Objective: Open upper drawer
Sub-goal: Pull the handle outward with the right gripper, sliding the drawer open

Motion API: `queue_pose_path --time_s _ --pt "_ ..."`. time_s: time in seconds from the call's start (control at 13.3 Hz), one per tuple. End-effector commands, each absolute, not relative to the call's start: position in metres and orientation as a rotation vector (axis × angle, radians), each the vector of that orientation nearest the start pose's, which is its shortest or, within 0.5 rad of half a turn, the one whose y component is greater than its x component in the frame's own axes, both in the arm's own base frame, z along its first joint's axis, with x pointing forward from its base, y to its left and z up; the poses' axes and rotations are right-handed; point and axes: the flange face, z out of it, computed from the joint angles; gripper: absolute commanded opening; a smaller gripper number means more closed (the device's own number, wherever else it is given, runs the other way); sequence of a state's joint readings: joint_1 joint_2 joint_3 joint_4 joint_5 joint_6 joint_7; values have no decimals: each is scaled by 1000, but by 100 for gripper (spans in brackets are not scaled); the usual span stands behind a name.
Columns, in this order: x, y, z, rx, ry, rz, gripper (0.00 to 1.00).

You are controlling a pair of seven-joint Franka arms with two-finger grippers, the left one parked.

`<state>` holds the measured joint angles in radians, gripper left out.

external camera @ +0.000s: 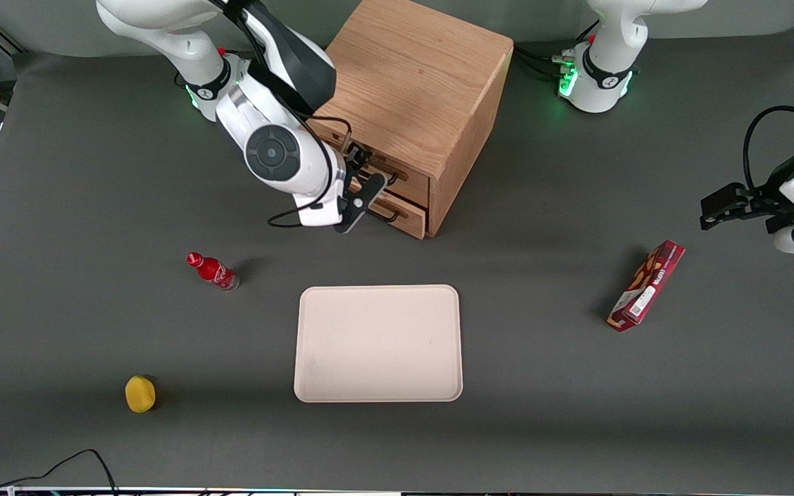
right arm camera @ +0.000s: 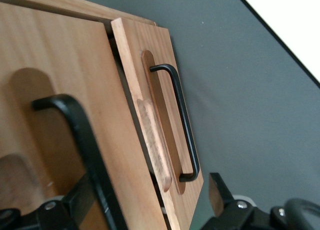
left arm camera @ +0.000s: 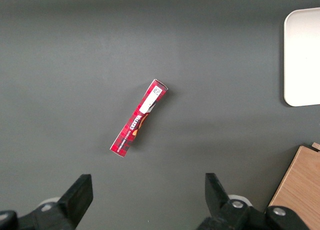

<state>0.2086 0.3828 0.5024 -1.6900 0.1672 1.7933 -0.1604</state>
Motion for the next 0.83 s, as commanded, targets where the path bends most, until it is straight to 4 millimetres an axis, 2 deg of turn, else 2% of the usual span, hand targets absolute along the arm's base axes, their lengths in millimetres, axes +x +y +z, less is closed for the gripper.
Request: queue_pose_path --time_s 0.0,0.45,0.75 --pt "478 410 373 -2601 -1126 478 100" --pt "483 407 373 -2612 -1125 466 100" --pt "491 402 380 -2623 -1122 437 100"
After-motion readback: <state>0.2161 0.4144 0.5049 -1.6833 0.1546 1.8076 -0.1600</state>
